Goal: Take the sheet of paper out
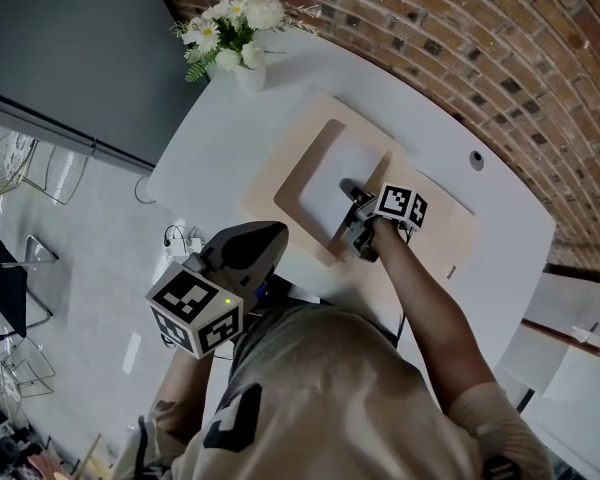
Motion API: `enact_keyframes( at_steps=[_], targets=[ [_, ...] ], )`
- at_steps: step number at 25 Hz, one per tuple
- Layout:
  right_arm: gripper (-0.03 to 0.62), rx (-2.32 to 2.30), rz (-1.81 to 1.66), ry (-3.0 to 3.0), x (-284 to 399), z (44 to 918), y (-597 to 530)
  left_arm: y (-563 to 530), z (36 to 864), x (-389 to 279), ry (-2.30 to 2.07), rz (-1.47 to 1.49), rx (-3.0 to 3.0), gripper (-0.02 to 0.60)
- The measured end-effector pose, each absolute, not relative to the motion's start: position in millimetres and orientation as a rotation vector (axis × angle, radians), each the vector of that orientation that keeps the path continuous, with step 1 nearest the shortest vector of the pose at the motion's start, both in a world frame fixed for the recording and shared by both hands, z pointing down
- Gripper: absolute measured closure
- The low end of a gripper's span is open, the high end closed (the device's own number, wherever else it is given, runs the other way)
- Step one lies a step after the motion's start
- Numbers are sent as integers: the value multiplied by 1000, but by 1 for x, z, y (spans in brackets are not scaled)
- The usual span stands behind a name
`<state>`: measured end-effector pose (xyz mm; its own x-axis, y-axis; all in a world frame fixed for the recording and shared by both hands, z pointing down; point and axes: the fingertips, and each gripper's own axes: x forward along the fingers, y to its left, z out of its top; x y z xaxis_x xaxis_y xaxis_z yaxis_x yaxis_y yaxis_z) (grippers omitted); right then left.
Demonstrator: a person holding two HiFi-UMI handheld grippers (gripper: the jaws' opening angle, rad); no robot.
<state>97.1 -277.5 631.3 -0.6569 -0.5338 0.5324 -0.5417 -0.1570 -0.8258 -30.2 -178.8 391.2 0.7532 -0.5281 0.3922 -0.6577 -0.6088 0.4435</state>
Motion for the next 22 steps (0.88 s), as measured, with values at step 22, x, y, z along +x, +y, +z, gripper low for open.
enact_keyframes(
  at_steps=[22],
  targets=[
    [569, 1385, 1866, -2059, 144, 606, -251, -171, 388, -28, -797, 260, 2422, 568]
  ],
)
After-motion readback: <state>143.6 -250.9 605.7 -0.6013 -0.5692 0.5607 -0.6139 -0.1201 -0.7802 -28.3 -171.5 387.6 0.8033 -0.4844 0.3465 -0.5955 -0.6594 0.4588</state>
